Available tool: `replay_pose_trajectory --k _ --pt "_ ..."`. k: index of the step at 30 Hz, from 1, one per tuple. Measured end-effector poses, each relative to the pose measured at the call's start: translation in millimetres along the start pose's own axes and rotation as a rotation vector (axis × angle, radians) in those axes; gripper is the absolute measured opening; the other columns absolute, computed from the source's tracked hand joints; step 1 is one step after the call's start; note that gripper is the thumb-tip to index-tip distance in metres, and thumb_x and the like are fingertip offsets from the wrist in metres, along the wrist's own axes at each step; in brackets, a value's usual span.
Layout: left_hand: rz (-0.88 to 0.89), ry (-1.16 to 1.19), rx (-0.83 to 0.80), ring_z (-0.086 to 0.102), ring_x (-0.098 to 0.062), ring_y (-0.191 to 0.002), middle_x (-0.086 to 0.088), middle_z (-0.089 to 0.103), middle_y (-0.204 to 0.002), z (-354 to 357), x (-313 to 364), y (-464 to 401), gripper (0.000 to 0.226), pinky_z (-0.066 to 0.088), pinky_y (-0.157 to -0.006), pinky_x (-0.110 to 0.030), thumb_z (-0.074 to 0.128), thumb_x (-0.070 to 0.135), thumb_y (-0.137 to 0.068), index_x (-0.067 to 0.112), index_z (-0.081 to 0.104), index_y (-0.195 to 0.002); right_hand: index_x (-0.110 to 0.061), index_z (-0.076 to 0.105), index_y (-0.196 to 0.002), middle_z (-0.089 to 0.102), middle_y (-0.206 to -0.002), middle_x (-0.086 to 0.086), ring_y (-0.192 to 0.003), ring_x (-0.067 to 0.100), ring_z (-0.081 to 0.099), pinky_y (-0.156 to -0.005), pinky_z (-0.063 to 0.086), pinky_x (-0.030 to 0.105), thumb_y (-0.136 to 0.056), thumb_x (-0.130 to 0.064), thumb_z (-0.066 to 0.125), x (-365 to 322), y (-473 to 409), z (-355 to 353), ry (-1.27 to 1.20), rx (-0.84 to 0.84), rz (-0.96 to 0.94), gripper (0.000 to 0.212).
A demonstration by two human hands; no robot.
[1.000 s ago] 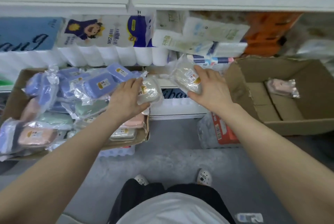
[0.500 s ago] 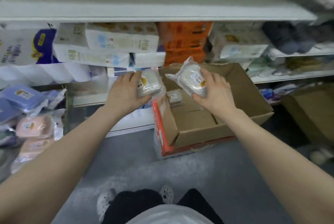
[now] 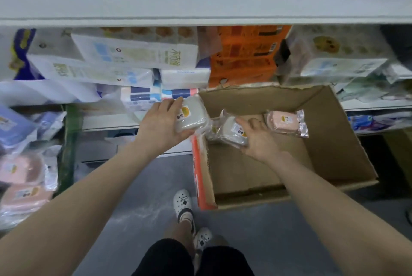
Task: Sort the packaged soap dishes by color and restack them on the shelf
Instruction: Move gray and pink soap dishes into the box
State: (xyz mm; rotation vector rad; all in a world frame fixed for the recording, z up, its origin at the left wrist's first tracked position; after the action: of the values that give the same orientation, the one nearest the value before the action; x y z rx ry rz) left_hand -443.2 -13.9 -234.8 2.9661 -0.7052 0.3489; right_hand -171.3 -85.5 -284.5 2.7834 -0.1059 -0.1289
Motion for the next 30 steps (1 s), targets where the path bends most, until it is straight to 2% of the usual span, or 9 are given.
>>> replay_pose_trajectory --k 3,7,11,15,18,21,24,26,30 --pt "-0.016 0.01 -0.03 0.05 -0.033 -0.117 -0.012 0.051 -0.134 7 -8 -14 0.09 0.04 -0.105 -0.045 0.064 0.064 -0.076 0.012 0.038 -0.144 -0.036 0.019 -0.15 0.039 -0.14 0.013 -0.127 0.034 0.042 -0.107 0.038 0.042 -0.075 -0.025 0.077 -6 -37 13 0.018 -0.095 -0.088 0.096" --pt "-0.018 0.032 -0.029 0.052 -0.033 -0.113 -0.012 0.053 -0.131 12 -14 -21 0.09 0.042 -0.102 -0.045 0.071 0.058 -0.075 0.011 0.039 -0.144 -0.035 0.018 -0.153 0.033 -0.149 0.014 -0.14 0.034 0.028 -0.117 0.022 0.038 -0.081 -0.01 0.073 -12 -83 34 0.09 -0.133 -0.208 0.094" --pt "-0.052 0.0 -0.024 0.05 -0.032 -0.118 -0.013 0.051 -0.136 16 -12 -19 0.089 0.039 -0.105 -0.043 0.071 0.056 -0.076 0.01 0.038 -0.145 -0.037 0.008 -0.155 0.006 -0.163 0.012 -0.15 0.031 0.003 -0.122 0.01 0.04 -0.089 0.002 0.057 -9 -111 54 0.132 -0.2 -0.218 0.091" --pt "-0.106 -0.015 -0.026 0.047 -0.032 -0.121 -0.013 0.049 -0.138 18 0 -14 0.089 0.037 -0.107 -0.043 0.07 0.057 -0.077 0.011 0.037 -0.146 -0.038 0.002 -0.155 0.001 -0.165 0.006 -0.151 0.028 0.001 -0.123 0.009 0.038 -0.088 -0.004 0.064 1 -105 53 0.062 -0.213 -0.262 0.097" --pt "-0.13 0.016 -0.012 0.049 -0.033 -0.117 -0.013 0.051 -0.134 14 16 -9 0.089 0.038 -0.105 -0.043 0.071 0.057 -0.075 0.009 0.04 -0.143 -0.035 0.002 -0.155 0.008 -0.164 0.004 -0.15 0.027 0.012 -0.122 0.017 0.041 -0.087 -0.012 0.069 18 -76 29 -0.104 -0.091 -0.295 0.099" --pt "-0.123 0.038 0.035 0.052 -0.034 -0.112 -0.014 0.055 -0.126 7 39 -9 0.09 0.041 -0.101 -0.043 0.066 0.063 -0.069 0.004 0.048 -0.135 -0.031 0.004 -0.156 0.014 -0.162 0.004 -0.146 0.026 0.026 -0.115 0.029 0.041 -0.089 -0.034 0.065 37 -49 -15 -0.241 0.051 -0.317 0.091" --pt "-0.086 0.039 0.041 0.053 -0.036 -0.11 -0.016 0.056 -0.121 5 68 -15 0.091 0.042 -0.1 -0.043 0.076 0.057 -0.062 0.002 0.05 -0.129 -0.028 0.006 -0.157 0.015 -0.162 0.003 -0.146 0.025 0.024 -0.118 0.028 0.043 -0.085 -0.047 0.066 48 -30 -54 -0.292 0.149 -0.445 0.095" --pt "-0.059 0.006 0.002 0.051 -0.035 -0.112 -0.016 0.054 -0.123 9 90 -18 0.091 0.039 -0.102 -0.041 0.082 0.051 -0.06 0.002 0.049 -0.13 -0.026 0.007 -0.157 0.012 -0.162 0.0 -0.148 0.022 0.019 -0.119 0.026 0.042 -0.081 -0.05 0.07 51 -23 -64 -0.263 0.136 -0.542 0.102" --pt "0.008 -0.017 -0.075 0.045 -0.03 -0.12 -0.011 0.049 -0.128 30 126 -16 0.093 0.033 -0.108 -0.036 0.079 0.052 -0.063 0.007 0.044 -0.136 -0.025 0.008 -0.156 0.01 -0.162 0.0 -0.15 0.018 0.011 -0.119 0.022 0.037 -0.075 -0.056 0.072 54 -10 -52 -0.162 0.04 -0.631 0.109"
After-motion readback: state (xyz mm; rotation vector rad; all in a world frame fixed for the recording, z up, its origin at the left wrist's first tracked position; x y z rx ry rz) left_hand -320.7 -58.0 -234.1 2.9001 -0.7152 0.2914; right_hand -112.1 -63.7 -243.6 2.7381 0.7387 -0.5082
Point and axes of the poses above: each hand's wrist, its own y-axis away from the middle knuckle, its own z-axis out of the palm, x = y × z, the point moved 1 cm from there along -y, towards the middle knuckle
